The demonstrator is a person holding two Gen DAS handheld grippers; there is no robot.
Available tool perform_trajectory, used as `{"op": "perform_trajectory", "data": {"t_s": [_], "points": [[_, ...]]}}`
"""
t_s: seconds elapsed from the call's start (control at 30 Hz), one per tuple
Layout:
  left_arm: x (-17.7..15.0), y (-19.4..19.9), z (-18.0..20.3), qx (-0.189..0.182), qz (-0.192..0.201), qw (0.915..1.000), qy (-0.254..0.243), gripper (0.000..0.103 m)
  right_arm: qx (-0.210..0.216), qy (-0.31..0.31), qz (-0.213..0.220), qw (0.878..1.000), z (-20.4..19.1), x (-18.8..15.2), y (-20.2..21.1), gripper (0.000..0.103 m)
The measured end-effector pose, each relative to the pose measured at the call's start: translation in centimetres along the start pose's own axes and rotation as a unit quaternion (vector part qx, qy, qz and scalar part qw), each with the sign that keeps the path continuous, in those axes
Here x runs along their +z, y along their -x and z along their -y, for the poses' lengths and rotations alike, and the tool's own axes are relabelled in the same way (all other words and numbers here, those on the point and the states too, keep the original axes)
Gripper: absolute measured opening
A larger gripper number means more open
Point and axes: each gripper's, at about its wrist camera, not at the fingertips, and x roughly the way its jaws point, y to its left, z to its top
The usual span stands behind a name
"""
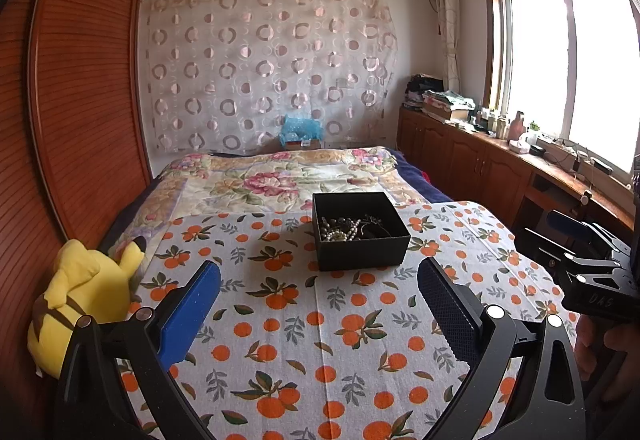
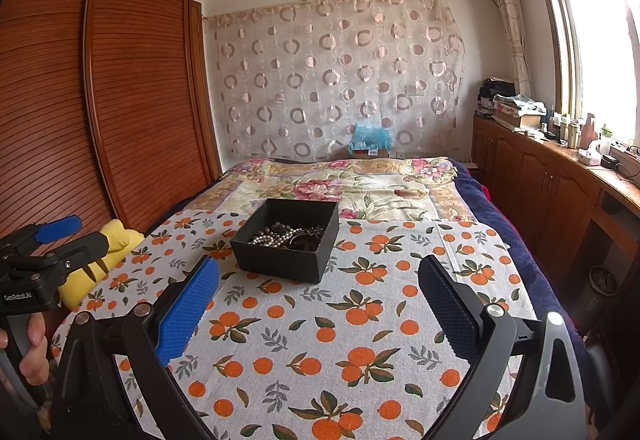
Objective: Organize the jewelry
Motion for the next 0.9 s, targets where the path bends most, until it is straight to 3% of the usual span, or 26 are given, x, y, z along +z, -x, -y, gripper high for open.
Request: {"op": "perform_trajectory", "data": {"t_s": [0.9], "points": [[0.7, 0.6, 1.5, 0.004, 0.01, 0.9999, -0.002, 0.095, 0.0, 0.0, 0.0, 1.0, 0.0, 0.0, 0.0, 0.1]]}}
